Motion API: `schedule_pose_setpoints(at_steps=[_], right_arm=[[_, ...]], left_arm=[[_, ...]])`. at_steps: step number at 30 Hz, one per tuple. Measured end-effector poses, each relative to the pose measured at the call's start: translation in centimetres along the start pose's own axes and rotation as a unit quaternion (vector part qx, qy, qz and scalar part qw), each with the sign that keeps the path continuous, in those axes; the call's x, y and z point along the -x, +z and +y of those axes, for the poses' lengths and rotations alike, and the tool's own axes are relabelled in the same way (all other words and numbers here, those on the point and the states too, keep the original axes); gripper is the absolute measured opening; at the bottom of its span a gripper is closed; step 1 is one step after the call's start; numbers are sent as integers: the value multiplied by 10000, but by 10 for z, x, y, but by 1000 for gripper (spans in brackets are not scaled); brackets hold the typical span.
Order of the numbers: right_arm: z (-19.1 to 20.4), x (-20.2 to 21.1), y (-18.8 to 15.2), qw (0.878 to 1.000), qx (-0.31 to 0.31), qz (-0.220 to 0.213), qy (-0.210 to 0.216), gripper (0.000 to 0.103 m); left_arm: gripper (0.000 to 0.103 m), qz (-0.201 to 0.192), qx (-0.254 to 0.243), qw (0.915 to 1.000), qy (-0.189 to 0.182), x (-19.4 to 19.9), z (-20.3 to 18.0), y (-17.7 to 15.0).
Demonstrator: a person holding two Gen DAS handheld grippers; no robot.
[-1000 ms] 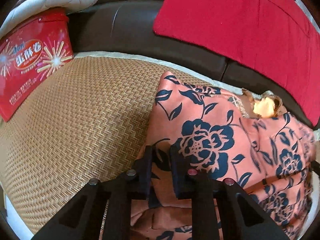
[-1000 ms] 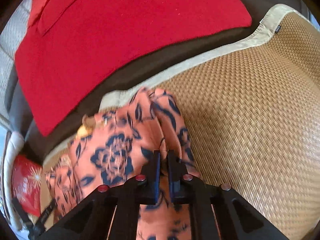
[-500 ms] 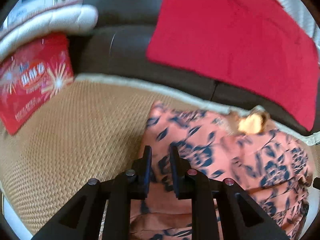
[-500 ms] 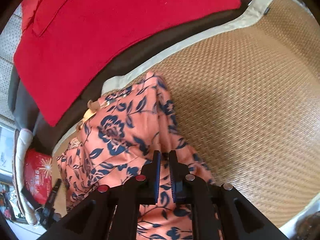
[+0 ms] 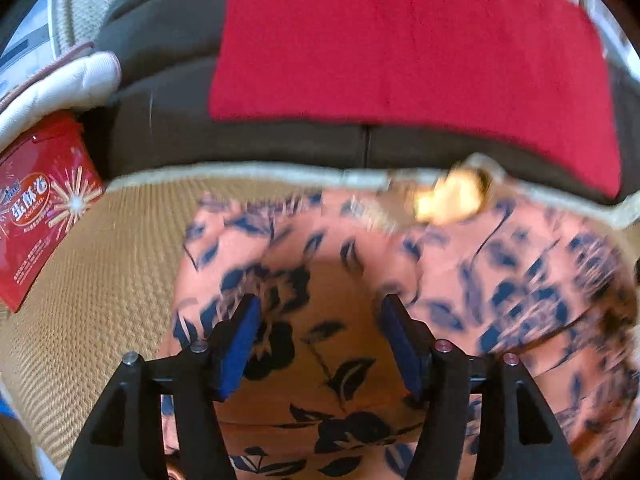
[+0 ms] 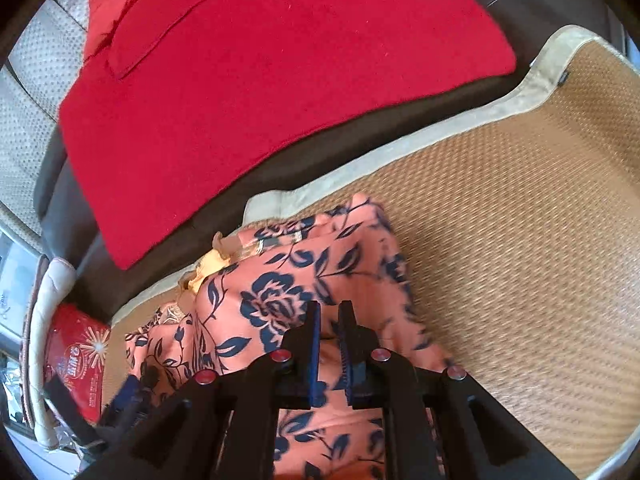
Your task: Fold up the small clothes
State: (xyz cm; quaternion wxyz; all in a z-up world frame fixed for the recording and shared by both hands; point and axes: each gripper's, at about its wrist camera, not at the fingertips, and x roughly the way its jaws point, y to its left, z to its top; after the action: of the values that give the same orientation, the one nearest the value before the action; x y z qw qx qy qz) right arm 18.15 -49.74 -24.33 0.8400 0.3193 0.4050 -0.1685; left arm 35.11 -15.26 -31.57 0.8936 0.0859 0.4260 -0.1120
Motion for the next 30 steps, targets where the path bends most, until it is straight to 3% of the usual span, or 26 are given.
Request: schedule_pose_setpoints(at_steps=[4, 8, 9, 12, 16, 20, 22, 25, 29, 30], right_arm=[[14, -24, -7, 9992, 66, 351, 199, 12], [-4, -54, -18, 9933, -88, 1150, 47, 10], [-12, -49, -17, 9937, -275, 1052, 267, 10], [-22, -34, -12, 9940, -467, 941, 311, 12], [-5, -14, -9, 9989, -58, 388, 269, 12], [17, -29, -16, 9970, 340, 609, 322, 12], [20, -47, -23, 9941, 401, 998, 156, 13], [20, -43, -22, 9947, 382, 941, 129, 12], [19, -19, -20, 9970, 456, 608, 143, 13], [22, -14, -20, 9969, 550, 534, 171, 13]], left_arm=[[69, 82, -145, 9996, 220, -9, -1, -4], [69, 110, 81, 9998, 112, -6, 5, -1], [69, 71, 168, 9998, 59, -2, 8, 0], [69, -146, 398, 9991, -75, 11, 15, 4], [72, -220, 456, 9987, -56, 15, 18, 4], [75, 277, 67, 9990, 331, -12, 7, -1], [76, 280, -36, 9988, 408, -14, 3, -4], [77, 298, 25, 9990, 336, -9, 4, -1], [79, -174, 237, 9996, 26, 20, 8, 1], [84, -283, 237, 9993, -41, 26, 7, 2]])
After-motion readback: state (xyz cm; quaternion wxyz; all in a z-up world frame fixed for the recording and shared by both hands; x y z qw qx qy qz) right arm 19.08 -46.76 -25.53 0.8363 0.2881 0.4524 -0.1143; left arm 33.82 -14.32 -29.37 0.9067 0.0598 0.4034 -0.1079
